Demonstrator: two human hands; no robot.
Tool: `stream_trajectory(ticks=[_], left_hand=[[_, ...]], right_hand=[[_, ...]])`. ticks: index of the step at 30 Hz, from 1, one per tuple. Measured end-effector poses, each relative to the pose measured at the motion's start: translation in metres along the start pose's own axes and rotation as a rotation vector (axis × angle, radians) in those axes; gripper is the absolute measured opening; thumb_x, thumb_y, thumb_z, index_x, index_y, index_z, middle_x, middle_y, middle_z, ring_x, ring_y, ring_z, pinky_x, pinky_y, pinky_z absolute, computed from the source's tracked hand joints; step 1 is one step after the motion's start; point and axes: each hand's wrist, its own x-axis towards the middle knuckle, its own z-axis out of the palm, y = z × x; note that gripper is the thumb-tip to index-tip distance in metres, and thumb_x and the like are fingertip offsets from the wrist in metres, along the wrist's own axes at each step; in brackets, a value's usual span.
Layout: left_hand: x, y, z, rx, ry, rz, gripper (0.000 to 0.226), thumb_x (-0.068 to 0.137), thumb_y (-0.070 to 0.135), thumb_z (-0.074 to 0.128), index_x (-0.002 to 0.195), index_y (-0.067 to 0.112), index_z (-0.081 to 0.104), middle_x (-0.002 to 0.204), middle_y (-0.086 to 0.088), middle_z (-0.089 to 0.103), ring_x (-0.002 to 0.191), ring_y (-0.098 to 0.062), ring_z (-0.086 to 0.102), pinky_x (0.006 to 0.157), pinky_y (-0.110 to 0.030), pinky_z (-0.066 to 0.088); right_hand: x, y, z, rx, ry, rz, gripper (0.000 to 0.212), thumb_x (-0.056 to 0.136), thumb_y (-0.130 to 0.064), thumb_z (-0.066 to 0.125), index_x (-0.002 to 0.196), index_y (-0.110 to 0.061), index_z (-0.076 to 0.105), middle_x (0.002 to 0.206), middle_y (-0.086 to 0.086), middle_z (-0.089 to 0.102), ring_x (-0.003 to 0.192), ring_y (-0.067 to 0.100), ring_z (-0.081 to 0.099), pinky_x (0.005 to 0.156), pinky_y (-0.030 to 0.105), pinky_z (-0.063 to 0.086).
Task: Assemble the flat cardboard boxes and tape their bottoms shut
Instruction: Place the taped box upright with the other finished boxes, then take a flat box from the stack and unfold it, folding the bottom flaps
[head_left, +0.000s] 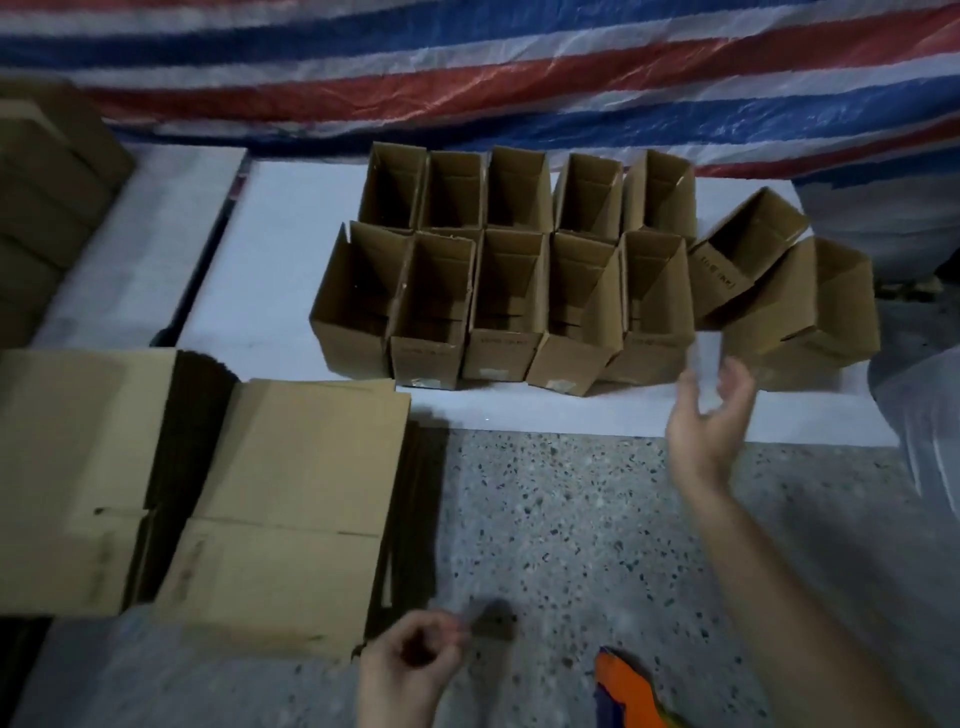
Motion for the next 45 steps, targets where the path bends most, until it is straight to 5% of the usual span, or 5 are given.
stream_trajectory(ticks=[7,11,22,35,45], left_hand=[[-0.010,0.019,-0.070,0.414,0.173,0.535,0.005,0.082,0.030,0.081,0.081,0.033,0.076,0.092,0.013,0.073,0.084,-0.007,0.066,0.073,-0.030,0.053],[0.016,-0.008,-0.101,0.996,0.084,0.463,0.092,0.077,0.048,0.080,0.153,0.041,0.028,0.166,0.006,0.009,0.154,-0.027,0.008,0.123,-0.051,0.009],[0.015,-0.038,-0.118,1.120,0.222,0.750,0.019,0.094,0.026,0.059,0.107,0.034,0.072,0.118,0.006,0.071,0.119,-0.019,0.052,0.106,-0.049,0.032],[0.037,-0.026,-0.108,1.239,-0.004,0.624,0.057,0.104,0.035,0.038,0.157,0.040,0.019,0.167,0.005,0.017,0.154,-0.031,0.011,0.124,-0.056,0.005],[-0.091,0.021,-0.134,0.333,0.411,1.194,0.028,0.099,0.018,0.046,0.123,0.018,0.060,0.121,0.006,0.064,0.116,-0.015,0.055,0.109,-0.044,0.034]], right_hand=[[-0.175,0.028,-0.014,-0.016,-0.428,0.040,0.021,0.099,-0.014,0.059,0.119,-0.020,0.059,0.122,-0.002,0.062,0.110,0.016,0.060,0.087,0.024,0.048],[-0.237,0.046,-0.029,-0.088,-0.571,0.062,0.016,0.101,-0.021,0.058,0.115,-0.028,0.061,0.110,-0.015,0.064,0.098,0.000,0.063,0.075,0.014,0.049],[-0.278,0.053,-0.094,0.026,-0.512,0.053,0.017,0.098,-0.007,0.061,0.100,-0.023,0.067,0.098,-0.010,0.073,0.090,-0.001,0.068,0.075,0.017,0.055],[-0.303,0.077,-0.151,0.018,-0.420,0.058,0.021,0.096,-0.004,0.061,0.093,-0.022,0.070,0.087,-0.009,0.075,0.082,0.010,0.071,0.067,0.017,0.054],[-0.309,0.035,-0.139,0.131,-0.483,-0.034,0.014,0.095,-0.039,0.060,0.106,-0.043,0.066,0.106,-0.014,0.072,0.099,0.009,0.069,0.080,0.027,0.057]])
